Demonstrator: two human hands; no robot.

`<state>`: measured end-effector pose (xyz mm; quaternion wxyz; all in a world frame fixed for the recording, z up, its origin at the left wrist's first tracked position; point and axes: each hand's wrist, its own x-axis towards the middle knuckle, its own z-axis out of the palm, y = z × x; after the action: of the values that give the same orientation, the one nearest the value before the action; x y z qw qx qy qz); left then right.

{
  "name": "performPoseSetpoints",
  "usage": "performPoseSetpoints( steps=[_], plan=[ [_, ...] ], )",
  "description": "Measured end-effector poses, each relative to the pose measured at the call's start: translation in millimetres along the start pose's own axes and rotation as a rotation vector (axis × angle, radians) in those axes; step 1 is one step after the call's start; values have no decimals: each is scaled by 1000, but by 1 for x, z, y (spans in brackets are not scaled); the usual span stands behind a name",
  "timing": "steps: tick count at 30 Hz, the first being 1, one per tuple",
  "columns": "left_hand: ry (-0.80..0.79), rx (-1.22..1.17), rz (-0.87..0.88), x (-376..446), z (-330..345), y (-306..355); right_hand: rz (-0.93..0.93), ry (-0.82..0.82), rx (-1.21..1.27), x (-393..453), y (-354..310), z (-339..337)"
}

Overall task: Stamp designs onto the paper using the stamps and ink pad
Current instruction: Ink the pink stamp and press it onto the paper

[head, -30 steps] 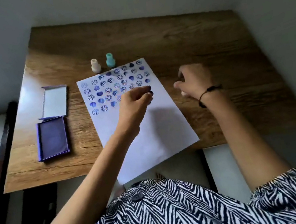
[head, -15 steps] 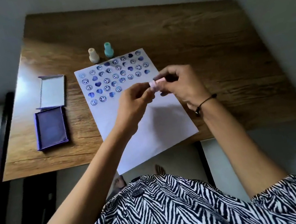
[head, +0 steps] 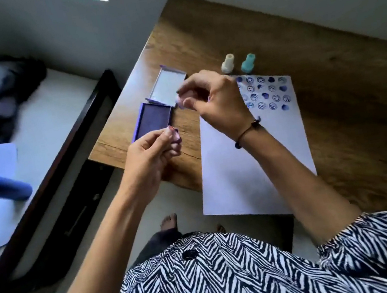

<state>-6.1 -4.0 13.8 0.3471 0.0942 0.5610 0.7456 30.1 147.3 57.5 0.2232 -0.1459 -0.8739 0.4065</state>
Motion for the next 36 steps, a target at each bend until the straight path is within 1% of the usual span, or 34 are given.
performPoseSetpoints(
  steps=[2, 5, 6, 8, 11, 13, 15, 17, 21, 25, 27, 30, 32, 33, 34, 36],
  plan=[
    [51, -34, 5, -10, -8, 1, -146, -95, -231, 18, -6, 28],
    [110, -70, 0, -21, -12, 1, -225, -335, -531, 24, -2, 65],
    [122, -75, -4, -23, -13, 2, -234, -375, -571, 22, 0, 70],
    [146, -75, -7, -26, -13, 2, -242, -396, -592, 22, 3, 70],
    [154, -69, -6, -29, -14, 3, -233, -469, -550, 35, -1, 61],
    [155, -68, -11, -30, -15, 2, -239, -435, -508, 45, -6, 56],
    [163, -66, -13, -32, -19, 1, -269, -385, -549, 45, -8, 59],
    [167, -47, -24, -34, -21, 1, -259, -417, -612, 30, -7, 66],
    [152, -24, -33, -35, -18, 4, -209, -435, -595, 30, -10, 64],
    [163, -43, -30, -34, -18, 5, -279, -387, -557, 31, -17, 66],
    [153, -42, -30, -34, -19, 6, -288, -417, -568, 18, -16, 72],
    [145, -35, -34, -31, -17, 7, -244, -449, -545, 18, -14, 71],
    [136, -30, -25, -25, -16, 9, -192, -451, -439, 23, -14, 64],
    [116, -26, -16, -22, -15, 9, -135, -404, -332, 23, -13, 57],
    [90, -12, -3, -19, -12, 8, -59, -319, -218, 20, -9, 49],
    [42, 52, 29, -13, -5, 6, 106, -97, -51, 10, 3, 30]
  ],
)
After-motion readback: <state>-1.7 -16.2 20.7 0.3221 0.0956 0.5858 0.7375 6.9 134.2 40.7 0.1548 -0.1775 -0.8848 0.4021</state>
